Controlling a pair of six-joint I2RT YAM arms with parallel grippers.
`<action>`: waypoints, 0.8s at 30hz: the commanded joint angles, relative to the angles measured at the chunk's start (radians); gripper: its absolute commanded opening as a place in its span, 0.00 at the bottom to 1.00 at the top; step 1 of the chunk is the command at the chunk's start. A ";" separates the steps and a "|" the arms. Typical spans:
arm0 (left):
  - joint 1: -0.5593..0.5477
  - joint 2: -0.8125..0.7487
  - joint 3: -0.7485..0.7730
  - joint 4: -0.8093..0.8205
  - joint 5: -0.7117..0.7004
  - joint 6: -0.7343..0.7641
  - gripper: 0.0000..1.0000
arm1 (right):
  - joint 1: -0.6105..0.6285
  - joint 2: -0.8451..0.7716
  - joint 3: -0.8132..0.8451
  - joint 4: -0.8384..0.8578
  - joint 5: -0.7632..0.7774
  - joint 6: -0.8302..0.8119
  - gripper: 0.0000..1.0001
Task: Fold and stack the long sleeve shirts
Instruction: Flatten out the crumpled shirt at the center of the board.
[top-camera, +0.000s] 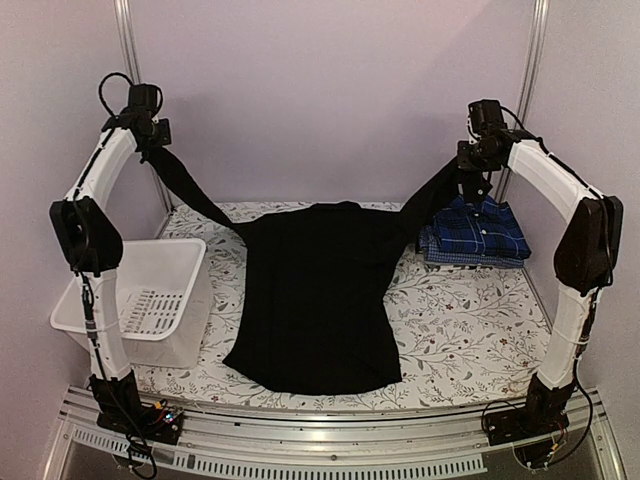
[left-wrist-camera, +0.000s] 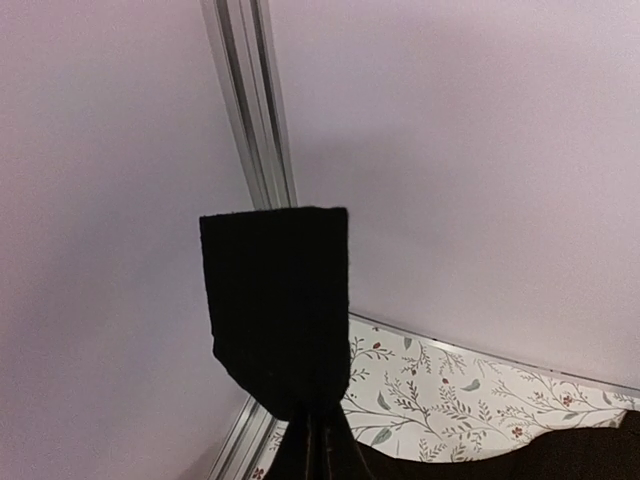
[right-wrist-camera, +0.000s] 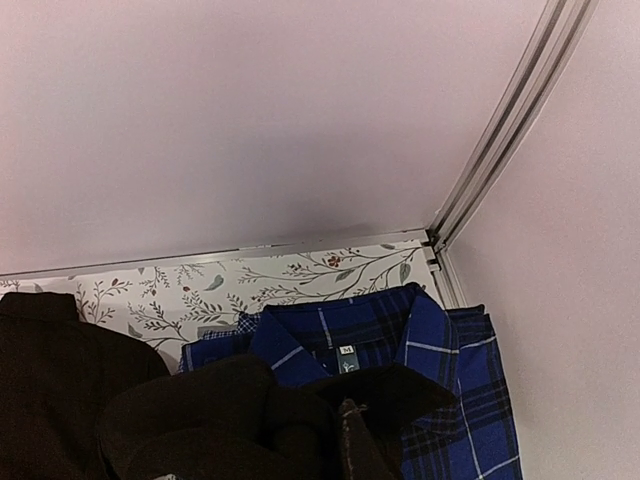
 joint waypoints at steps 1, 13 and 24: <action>-0.004 -0.059 -0.034 0.034 0.054 0.008 0.00 | -0.008 0.006 0.037 0.000 -0.007 -0.012 0.09; -0.120 0.035 -0.157 -0.059 0.198 -0.038 0.14 | 0.033 0.038 0.002 -0.051 -0.074 0.042 0.28; -0.208 0.005 -0.174 -0.125 0.197 -0.059 0.81 | 0.153 -0.167 -0.288 -0.043 -0.081 0.102 0.79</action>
